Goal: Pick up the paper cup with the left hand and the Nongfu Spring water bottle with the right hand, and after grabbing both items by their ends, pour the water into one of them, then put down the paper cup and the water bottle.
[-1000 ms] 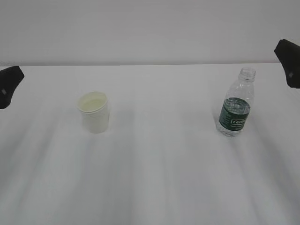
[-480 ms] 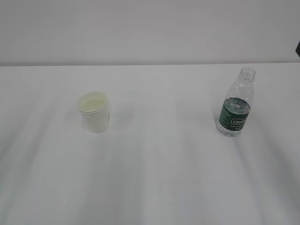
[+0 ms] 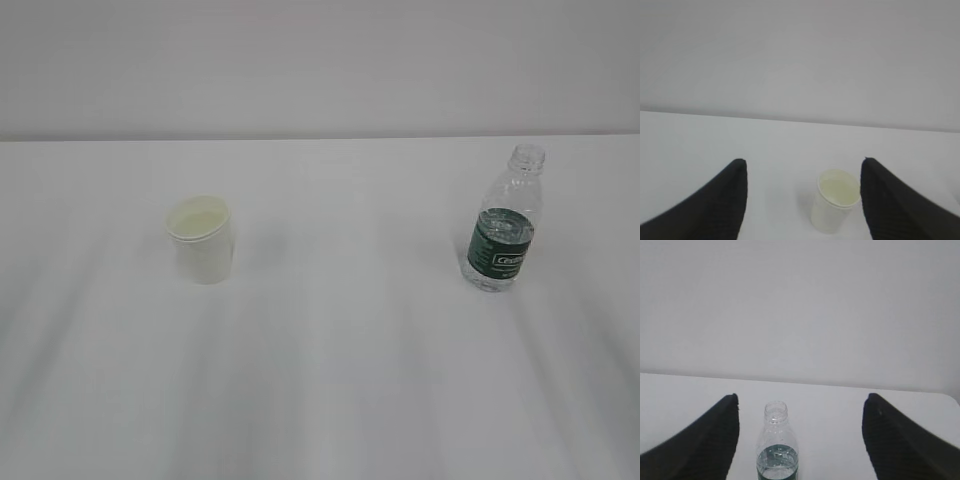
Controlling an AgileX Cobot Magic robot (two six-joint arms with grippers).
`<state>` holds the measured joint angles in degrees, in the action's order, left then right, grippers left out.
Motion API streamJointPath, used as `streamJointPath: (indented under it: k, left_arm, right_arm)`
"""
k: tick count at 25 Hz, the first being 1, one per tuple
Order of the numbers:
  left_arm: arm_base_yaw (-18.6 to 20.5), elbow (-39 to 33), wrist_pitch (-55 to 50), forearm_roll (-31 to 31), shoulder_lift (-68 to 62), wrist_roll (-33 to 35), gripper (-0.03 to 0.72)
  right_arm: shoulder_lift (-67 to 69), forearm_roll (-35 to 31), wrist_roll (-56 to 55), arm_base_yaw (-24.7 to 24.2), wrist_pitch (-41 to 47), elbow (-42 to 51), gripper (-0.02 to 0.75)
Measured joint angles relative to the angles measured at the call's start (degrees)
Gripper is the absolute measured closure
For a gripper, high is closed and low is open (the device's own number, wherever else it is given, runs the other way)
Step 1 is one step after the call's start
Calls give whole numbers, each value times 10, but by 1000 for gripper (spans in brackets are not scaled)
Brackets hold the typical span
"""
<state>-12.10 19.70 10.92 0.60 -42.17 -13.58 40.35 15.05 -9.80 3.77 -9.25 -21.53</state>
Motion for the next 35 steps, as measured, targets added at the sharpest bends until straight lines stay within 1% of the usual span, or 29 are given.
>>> streamJointPath:
  k: [4, 14, 18, 22, 27, 32, 35]
  left_arm:
    - [0, 0, -49, -1, 34, 0, 183]
    - [0, 0, -139, -6, 129, 0, 183]
    - [0, 0, -182, -6, 166, 0, 183]
    - [0, 3, -223, -11, 191, 0, 183]
    - [0, 45, -301, -27, 206, 0, 183]
    - [0, 93, -354, -30, 211, 0, 181]
    - [0, 117, -387, -31, 211, 0, 157]
  right_arm:
    - [-40, 0, 0, 0, 56, 0, 164]
    - [-124, -4, -16, 0, 146, -1, 164]
    - [-148, -4, -21, 0, 215, -26, 164]
    - [-165, -4, -21, 0, 239, -41, 164]
    - [-180, -17, -21, 0, 299, -59, 164]
    - [-204, -40, -21, 0, 358, -76, 164]
    - [-225, -54, -21, 0, 391, -87, 164]
